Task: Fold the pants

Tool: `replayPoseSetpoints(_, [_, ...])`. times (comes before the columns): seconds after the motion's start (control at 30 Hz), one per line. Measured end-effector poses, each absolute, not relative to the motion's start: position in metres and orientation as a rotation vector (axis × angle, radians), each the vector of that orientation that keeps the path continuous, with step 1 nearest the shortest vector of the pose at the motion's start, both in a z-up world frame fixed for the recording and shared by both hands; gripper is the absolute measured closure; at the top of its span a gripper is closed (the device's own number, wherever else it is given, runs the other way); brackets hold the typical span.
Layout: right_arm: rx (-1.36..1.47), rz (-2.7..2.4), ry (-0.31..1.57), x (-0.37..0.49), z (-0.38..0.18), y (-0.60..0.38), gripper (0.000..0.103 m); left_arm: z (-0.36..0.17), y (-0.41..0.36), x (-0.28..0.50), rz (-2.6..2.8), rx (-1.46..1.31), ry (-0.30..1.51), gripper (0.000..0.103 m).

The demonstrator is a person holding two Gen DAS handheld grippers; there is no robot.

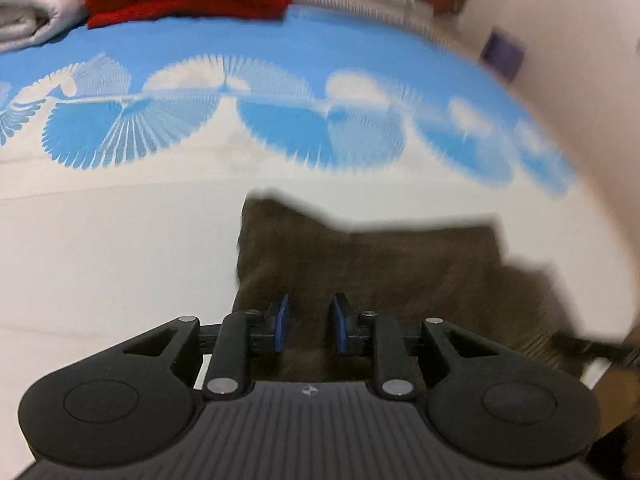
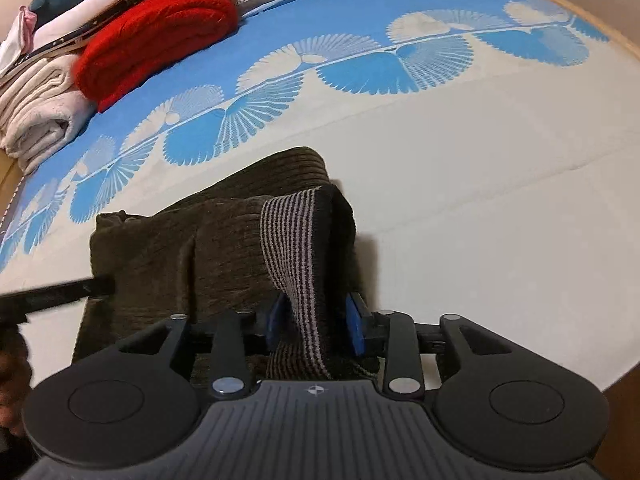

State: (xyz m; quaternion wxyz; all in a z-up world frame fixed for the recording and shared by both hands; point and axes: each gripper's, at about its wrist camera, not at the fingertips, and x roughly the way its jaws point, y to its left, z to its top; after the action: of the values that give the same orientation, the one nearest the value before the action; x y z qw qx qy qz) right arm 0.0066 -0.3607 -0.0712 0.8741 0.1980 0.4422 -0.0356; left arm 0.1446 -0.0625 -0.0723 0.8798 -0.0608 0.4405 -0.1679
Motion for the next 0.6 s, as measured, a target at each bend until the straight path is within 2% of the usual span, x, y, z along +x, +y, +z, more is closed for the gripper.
replayPoseSetpoints(0.1, [0.384, -0.096, 0.844, -0.004, -0.058, -0.363, 0.064, -0.059, -0.058, 0.153, -0.369, -0.187, 0.862, 0.078])
replayPoseSetpoints(0.23, [0.341, -0.048, 0.886, -0.003, -0.063, -0.359, 0.062, -0.080, -0.071, 0.180, -0.318, -0.116, 0.911, 0.099])
replayPoseSetpoints(0.27, [0.314, -0.062, 0.933, 0.001, -0.072, -0.358, 0.061, -0.086, -0.074, 0.185, -0.315, -0.092, 0.910, 0.100])
replayPoseSetpoints(0.3, [0.297, -0.081, 0.963, 0.003, -0.079, -0.358, 0.052, -0.092, -0.078, 0.192, -0.320, -0.083, 0.901, 0.100])
replayPoseSetpoints(0.33, [0.297, -0.098, 0.975, 0.004, -0.083, -0.360, 0.051, -0.093, -0.079, 0.195, -0.325, -0.078, 0.895, 0.100])
replayPoseSetpoints(0.43, [0.354, -0.102, 0.978, 0.005, -0.084, -0.367, 0.051, -0.088, -0.075, 0.194, -0.329, -0.085, 0.905, 0.101])
replayPoseSetpoints(0.47, [0.361, -0.101, 0.970, 0.003, -0.083, -0.367, 0.051, -0.078, -0.072, 0.189, -0.330, -0.102, 0.918, 0.100])
replayPoseSetpoints(0.5, [0.365, -0.098, 0.959, 0.002, -0.081, -0.367, 0.051, -0.070, -0.068, 0.183, -0.349, -0.116, 0.925, 0.095])
replayPoseSetpoints(0.6, [0.383, -0.083, 0.917, -0.005, -0.073, -0.368, 0.051, -0.043, -0.062, 0.150, -0.473, -0.073, 0.966, 0.095])
